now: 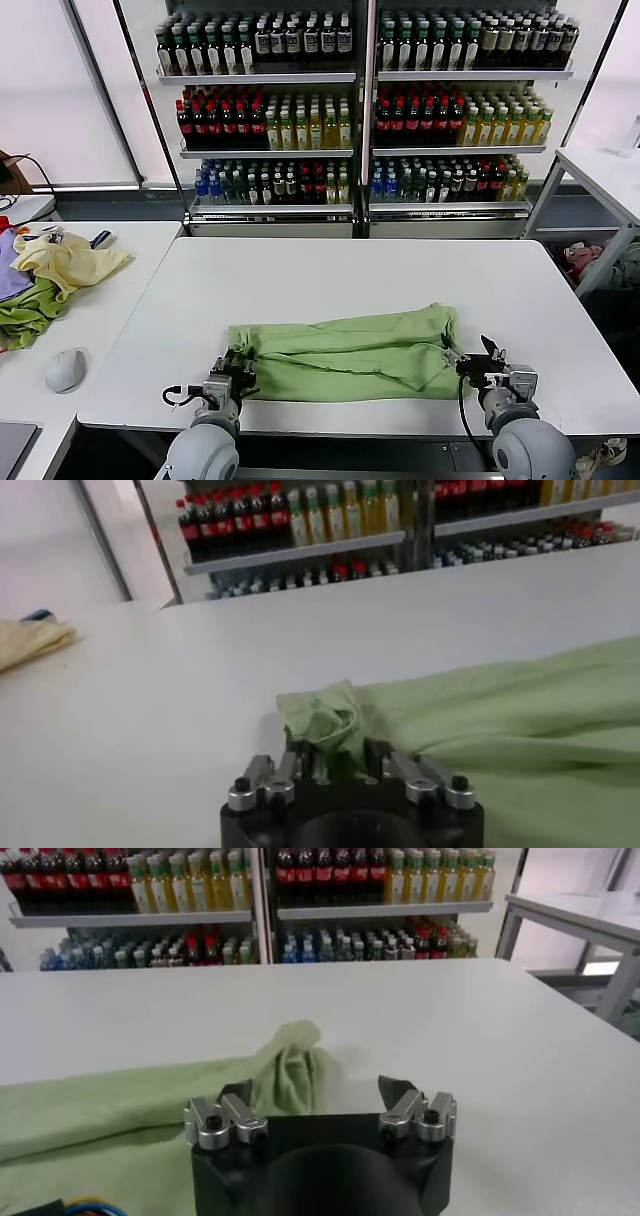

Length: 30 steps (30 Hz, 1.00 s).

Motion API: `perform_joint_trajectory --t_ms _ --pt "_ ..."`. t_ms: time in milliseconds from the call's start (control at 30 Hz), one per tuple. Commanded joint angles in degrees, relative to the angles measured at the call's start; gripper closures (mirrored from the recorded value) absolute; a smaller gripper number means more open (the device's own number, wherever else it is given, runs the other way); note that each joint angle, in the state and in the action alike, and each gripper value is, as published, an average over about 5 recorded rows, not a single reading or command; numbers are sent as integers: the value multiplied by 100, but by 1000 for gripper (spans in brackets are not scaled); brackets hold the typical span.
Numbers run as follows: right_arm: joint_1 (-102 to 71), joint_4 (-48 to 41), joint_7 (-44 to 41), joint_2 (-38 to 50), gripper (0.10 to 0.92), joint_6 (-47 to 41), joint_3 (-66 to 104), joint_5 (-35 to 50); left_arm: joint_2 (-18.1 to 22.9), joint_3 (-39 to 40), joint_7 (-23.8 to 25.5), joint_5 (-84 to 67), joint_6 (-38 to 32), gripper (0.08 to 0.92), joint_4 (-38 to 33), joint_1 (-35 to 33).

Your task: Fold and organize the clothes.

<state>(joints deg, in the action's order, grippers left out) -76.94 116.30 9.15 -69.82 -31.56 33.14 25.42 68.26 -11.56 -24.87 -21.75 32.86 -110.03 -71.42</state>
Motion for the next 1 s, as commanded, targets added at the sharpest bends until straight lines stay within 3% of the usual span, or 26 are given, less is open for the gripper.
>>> perform_joint_trajectory --t_ms 33,267,667,833,1000 --pt "16 7 4 10 203 0 17 52 -247 -291 -8 -1067 53 682 -39 -29" --pt "78 32 8 66 203 0 55 146 -843 -907 35 -1075 45 858 -134 26" --pt "166 46 13 163 203 5 78 237 -1941 -2375 169 -1609 47 873 -280 245" --pt "167 68 15 168 203 5 54 229 -1966 -2648 99 -2512 47 873 -685 367" --pt "143 72 17 161 203 18 43 212 -1550 -2303 -31 -3450 43 873 -1477 385"
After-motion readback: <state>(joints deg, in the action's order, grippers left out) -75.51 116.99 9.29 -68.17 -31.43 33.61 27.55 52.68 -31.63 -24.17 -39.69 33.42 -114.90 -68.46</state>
